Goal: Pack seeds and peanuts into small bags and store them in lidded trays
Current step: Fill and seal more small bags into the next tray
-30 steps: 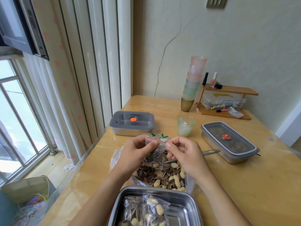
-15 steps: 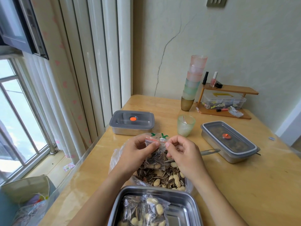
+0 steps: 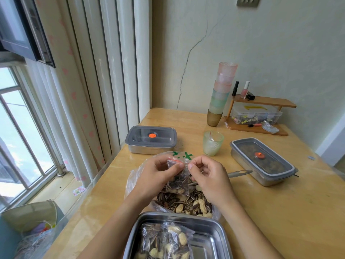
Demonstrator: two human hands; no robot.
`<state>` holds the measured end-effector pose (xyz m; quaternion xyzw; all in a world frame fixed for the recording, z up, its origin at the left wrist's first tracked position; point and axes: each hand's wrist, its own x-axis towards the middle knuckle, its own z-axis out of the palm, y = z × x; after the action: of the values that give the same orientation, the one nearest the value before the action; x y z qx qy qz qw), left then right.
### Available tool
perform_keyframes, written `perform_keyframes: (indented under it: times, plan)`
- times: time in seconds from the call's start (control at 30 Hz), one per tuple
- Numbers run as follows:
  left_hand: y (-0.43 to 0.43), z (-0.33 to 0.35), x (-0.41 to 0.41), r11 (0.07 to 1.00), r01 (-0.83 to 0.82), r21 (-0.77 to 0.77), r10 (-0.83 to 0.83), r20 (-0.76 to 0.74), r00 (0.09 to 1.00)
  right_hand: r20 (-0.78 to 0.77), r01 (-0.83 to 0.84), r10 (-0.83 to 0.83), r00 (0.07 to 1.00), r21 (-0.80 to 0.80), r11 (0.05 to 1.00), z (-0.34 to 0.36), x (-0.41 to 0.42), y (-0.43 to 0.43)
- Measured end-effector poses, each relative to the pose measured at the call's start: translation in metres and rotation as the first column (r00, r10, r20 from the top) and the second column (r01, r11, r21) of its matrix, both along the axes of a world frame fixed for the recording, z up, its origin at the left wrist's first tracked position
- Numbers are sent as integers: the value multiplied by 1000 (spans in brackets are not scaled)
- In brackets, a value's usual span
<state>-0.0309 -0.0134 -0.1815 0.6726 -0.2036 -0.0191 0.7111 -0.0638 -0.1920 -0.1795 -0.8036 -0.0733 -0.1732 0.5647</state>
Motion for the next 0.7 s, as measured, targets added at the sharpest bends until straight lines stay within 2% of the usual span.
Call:
perform_keyframes:
  times: [0.7]
  plan:
    - [-1, -2, 3, 999, 38, -34, -37, 16, 999, 52, 41, -38, 998, -63, 997, -1, 0, -1]
